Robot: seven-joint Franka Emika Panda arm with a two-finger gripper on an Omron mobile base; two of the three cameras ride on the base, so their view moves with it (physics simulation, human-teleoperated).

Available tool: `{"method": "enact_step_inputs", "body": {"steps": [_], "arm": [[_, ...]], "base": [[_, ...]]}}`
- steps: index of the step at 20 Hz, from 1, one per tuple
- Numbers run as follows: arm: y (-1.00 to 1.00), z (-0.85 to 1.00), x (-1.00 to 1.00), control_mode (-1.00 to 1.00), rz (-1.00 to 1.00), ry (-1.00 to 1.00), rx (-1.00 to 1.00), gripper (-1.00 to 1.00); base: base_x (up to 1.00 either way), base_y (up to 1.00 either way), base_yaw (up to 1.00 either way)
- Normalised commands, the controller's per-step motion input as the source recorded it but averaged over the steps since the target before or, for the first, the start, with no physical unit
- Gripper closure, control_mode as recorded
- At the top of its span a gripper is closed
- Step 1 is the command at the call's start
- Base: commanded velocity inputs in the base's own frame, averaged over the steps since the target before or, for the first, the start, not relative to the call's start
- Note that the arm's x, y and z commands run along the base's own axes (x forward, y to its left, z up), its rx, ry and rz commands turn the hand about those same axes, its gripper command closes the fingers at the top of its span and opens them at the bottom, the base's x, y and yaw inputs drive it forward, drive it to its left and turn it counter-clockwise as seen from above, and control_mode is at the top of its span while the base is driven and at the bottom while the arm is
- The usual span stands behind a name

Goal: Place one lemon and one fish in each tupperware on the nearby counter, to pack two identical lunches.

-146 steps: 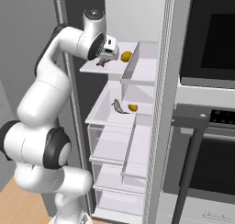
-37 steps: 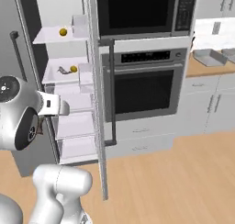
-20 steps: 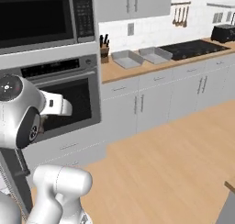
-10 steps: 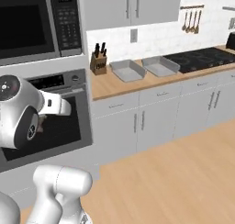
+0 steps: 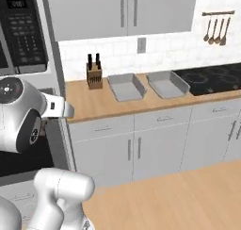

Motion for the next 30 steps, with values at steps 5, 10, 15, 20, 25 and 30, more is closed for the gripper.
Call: {"method": "enact_step_inputs", "body": {"steps": [5,10,15,20,25,30], "arm": [[0.00,0.00,0.00,1.00,0.00,0.00,0.00,1.00],[0.00,0.00,0.00,1.00,0.00,0.00,0.00,1.00],[0.00,0.00,0.00,1.00,0.00,0.00,0.00,1.00],[0.00,0.00,0.00,1.00,0.00,0.00,0.00,1.00],[-0.16,-0.28,0.34,-1.00,0.00,0.07,0.00,1.00],[-0.09,-0.76,0.93,-1.00,-0.13,0.12,-0.05,1.00]], "base": [[1.00,-0.60,0.53],[0.98,-0.68,0.57],[0.77,-0.74,0.54],[0.37,-0.52,0.18],[0.15,-0.07,0.00],[0.00,0.00,0.00]]}}
